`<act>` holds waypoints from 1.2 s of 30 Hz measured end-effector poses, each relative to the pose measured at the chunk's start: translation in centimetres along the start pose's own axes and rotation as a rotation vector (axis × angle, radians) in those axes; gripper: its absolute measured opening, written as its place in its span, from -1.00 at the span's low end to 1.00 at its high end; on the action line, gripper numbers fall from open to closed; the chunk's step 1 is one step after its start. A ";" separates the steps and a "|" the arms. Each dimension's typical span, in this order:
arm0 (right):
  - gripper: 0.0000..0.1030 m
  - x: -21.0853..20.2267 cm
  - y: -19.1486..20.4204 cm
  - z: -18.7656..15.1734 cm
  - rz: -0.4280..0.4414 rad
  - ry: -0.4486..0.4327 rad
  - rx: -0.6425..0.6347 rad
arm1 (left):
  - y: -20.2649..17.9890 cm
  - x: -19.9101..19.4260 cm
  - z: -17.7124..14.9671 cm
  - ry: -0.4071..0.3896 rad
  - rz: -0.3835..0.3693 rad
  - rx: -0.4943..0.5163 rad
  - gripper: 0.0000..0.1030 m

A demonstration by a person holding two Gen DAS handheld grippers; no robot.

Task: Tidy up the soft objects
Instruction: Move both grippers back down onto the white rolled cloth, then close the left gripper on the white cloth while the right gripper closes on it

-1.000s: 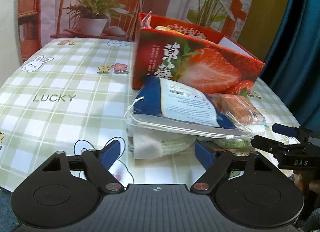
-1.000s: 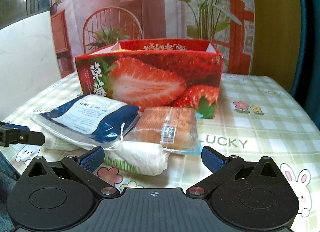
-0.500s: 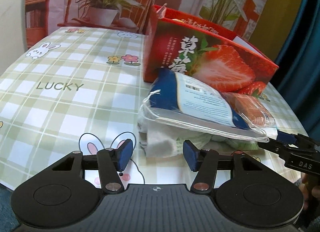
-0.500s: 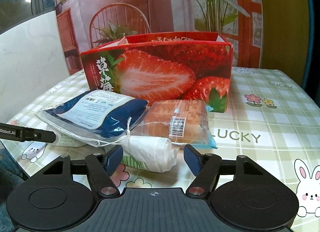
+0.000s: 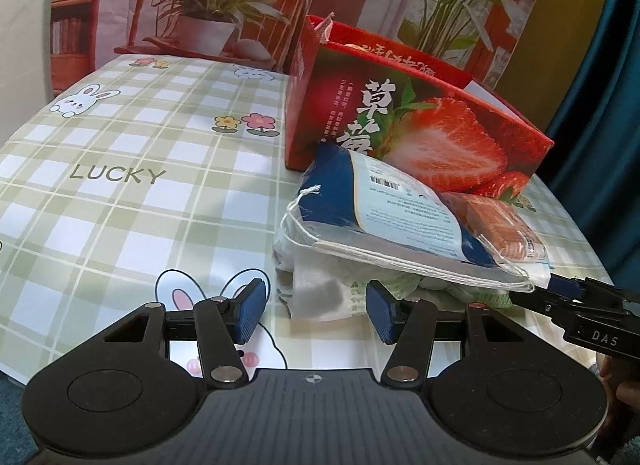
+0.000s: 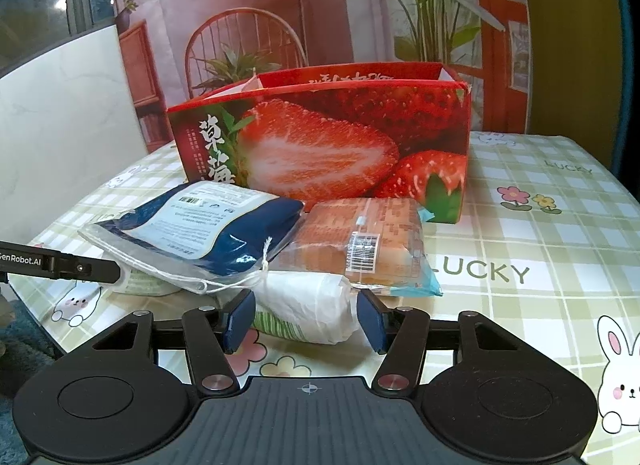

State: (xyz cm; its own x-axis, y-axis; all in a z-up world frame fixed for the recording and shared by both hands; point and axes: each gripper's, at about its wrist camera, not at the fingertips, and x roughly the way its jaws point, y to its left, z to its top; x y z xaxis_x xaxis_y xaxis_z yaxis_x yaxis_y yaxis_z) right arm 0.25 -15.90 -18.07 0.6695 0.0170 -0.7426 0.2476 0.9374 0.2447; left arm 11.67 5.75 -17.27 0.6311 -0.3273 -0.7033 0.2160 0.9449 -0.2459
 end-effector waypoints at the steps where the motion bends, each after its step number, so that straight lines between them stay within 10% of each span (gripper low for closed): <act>1: 0.03 0.0 0.0 0.0 0.001 0.000 0.000 | 0.0 0.0 0.0 0.001 -0.002 0.001 0.13; 16: 0.01 0.2 0.0 -0.1 0.000 0.000 0.007 | 0.0 1.8 2.6 0.067 -0.028 -0.006 0.12; 36: 0.03 0.3 -0.1 -0.2 0.010 -0.014 0.007 | 0.2 2.0 0.4 -0.053 -0.023 0.009 0.18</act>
State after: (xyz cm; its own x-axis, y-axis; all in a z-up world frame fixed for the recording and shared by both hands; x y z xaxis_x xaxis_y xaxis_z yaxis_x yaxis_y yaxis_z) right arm 0.28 -15.86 -18.48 0.6820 0.0216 -0.7310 0.2454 0.9349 0.2565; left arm 13.29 5.29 -18.46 0.6642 -0.3488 -0.6612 0.2377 0.9371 -0.2555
